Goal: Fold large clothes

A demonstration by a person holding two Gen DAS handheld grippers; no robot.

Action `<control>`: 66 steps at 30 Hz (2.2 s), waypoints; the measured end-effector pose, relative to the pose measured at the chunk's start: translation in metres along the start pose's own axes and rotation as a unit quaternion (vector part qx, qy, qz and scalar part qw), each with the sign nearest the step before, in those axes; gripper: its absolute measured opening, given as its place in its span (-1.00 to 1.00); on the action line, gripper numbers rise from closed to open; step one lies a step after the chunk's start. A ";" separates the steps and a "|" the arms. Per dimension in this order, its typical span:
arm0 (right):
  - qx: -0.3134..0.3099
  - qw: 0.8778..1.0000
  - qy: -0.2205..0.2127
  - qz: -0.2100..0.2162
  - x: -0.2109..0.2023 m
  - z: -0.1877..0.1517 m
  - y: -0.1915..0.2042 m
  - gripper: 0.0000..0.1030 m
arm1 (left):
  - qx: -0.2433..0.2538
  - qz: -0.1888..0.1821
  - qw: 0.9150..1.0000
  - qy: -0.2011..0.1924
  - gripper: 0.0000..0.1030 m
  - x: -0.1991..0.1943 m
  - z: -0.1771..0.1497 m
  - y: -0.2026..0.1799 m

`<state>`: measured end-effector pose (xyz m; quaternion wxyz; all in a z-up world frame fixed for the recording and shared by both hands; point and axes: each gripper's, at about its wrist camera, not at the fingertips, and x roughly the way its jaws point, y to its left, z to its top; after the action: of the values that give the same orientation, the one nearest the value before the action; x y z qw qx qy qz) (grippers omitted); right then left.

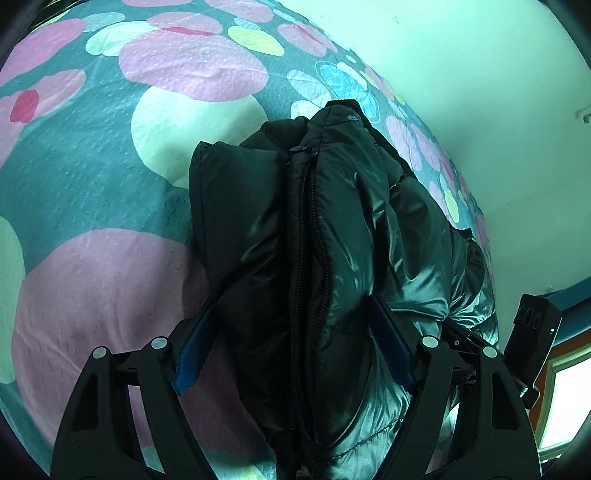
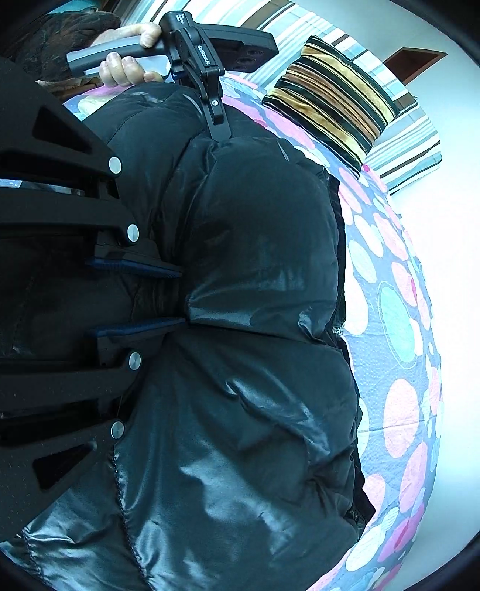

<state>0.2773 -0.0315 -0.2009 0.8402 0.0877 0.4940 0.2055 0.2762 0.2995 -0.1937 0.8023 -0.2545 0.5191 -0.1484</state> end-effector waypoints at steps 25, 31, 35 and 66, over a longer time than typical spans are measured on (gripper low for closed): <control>-0.012 1.000 -0.003 -0.019 0.007 0.001 0.010 -0.58 | 0.139 0.041 0.986 -0.078 -0.54 -0.061 -0.012 -0.143; -0.014 1.000 -0.016 -0.011 -0.007 -0.001 0.010 -0.58 | 0.148 0.076 0.982 -0.088 -0.54 -0.065 -0.009 -0.165; -0.009 0.999 -0.039 -0.009 -0.041 -0.008 0.000 -0.54 | 0.156 0.098 0.979 -0.088 -0.54 -0.064 -0.010 -0.176; 0.087 0.948 -0.109 -0.286 -0.193 -0.103 -0.175 0.17 | 0.275 0.194 0.937 -0.095 -0.54 0.042 -0.101 -0.357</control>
<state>0.1510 -0.2784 -0.1601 0.9017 0.0372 0.4195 -0.0974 0.2109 -0.0419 -0.0581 0.8998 0.0691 0.4186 -0.1016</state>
